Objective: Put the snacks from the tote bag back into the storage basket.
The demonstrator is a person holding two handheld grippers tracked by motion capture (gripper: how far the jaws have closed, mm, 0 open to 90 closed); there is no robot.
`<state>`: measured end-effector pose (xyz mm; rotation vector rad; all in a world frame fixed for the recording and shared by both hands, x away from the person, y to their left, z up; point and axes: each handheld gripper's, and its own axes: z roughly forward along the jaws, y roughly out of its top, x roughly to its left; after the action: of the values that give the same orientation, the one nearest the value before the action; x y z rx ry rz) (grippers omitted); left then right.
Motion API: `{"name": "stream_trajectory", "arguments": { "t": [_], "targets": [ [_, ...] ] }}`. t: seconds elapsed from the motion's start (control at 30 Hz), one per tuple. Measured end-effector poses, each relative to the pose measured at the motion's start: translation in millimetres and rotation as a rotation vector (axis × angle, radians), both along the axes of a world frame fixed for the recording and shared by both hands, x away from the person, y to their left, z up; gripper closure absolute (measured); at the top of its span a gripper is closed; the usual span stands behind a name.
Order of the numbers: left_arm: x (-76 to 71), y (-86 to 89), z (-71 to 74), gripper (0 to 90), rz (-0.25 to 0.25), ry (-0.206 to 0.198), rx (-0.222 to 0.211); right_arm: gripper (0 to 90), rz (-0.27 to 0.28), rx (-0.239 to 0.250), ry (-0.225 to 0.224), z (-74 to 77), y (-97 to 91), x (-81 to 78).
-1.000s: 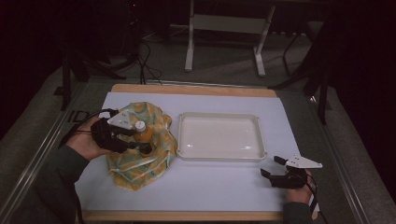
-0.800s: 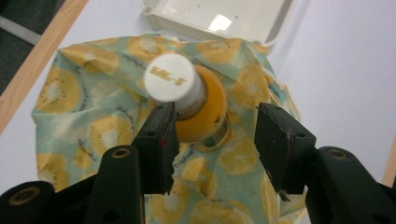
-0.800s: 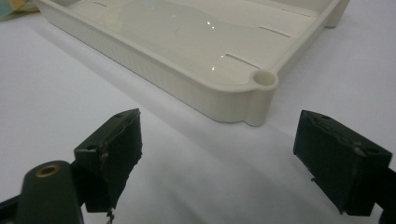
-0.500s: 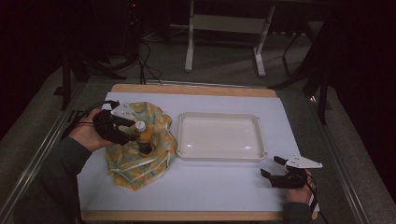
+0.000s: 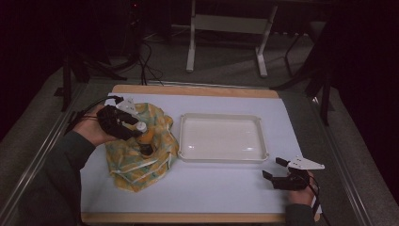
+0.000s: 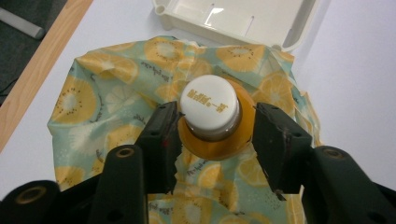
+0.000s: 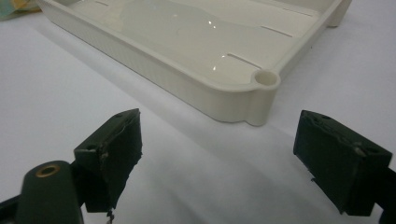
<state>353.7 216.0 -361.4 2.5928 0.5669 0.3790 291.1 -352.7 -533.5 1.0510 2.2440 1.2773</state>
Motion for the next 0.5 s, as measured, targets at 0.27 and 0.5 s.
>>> {"name": "stream_trajectory", "arguments": {
  "t": [0.27,0.5],
  "targets": [
    [11.7,-6.9,0.4,53.6,-0.003,0.037,0.042,15.0,0.000,0.000,0.001,0.0,-0.2,0.1],
    [19.2,-13.6,-2.3,56.4,-0.028,0.092,0.080,15.0,0.000,0.001,0.004,-0.1,-0.2,0.4]
  ]
}}
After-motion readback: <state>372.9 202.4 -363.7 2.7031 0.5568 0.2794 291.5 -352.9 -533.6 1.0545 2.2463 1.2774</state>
